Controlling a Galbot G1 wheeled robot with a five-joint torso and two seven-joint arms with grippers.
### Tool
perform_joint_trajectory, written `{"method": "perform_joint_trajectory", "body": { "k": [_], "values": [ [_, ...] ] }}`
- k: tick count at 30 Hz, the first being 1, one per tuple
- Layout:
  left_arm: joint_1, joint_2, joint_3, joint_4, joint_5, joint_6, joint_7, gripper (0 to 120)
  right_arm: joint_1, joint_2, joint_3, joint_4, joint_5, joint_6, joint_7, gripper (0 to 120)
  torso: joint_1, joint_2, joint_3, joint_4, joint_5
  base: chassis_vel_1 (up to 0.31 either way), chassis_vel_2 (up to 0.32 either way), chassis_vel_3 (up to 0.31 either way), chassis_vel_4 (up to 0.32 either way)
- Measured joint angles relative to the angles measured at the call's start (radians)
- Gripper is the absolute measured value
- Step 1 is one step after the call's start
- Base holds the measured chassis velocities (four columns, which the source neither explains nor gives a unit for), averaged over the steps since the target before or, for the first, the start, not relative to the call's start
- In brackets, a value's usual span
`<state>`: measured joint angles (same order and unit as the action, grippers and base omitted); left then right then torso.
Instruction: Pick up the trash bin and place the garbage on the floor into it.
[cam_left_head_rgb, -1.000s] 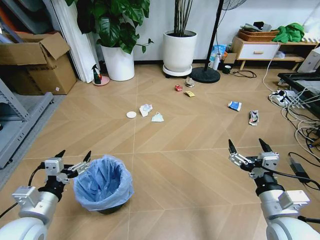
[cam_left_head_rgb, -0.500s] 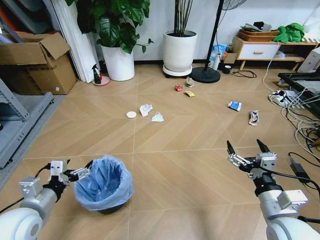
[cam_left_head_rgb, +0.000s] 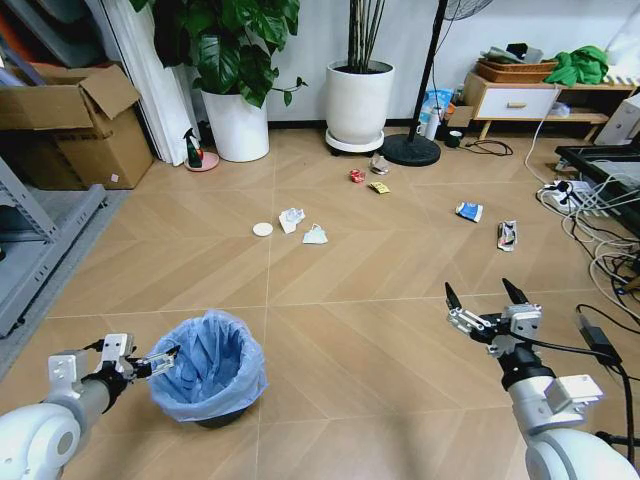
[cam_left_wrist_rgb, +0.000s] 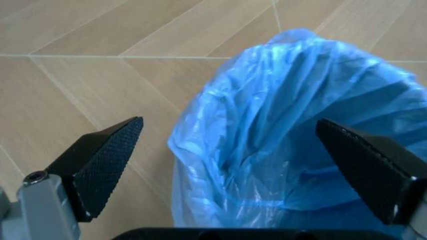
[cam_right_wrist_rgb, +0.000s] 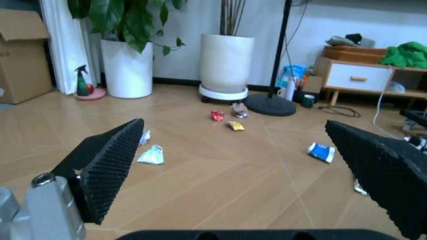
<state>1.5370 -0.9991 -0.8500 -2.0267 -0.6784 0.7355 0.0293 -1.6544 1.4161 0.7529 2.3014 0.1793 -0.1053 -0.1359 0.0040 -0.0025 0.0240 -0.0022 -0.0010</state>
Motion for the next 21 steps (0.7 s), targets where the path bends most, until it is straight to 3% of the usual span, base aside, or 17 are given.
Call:
{"method": "perform_joint_trajectory", "body": {
  "k": [8,21],
  "values": [
    [-0.048,0.03,0.036,0.081,0.002,0.005,-0.006,100,0.016,-0.008,-0.024,-0.027,0.0,-0.001,0.0,100,0.0,0.0,0.0,0.0,0.0002,0.0,0.0,0.0,0.0],
    [-0.137,0.018,0.12,0.205,0.016,0.002,-0.028,100,0.016,-0.006,-0.018,-0.037,0.001,0.001,0.001,100,0.0,0.0,0.0,0.0,0.0,0.0,0.0,0.0,0.0]
  ]
}}
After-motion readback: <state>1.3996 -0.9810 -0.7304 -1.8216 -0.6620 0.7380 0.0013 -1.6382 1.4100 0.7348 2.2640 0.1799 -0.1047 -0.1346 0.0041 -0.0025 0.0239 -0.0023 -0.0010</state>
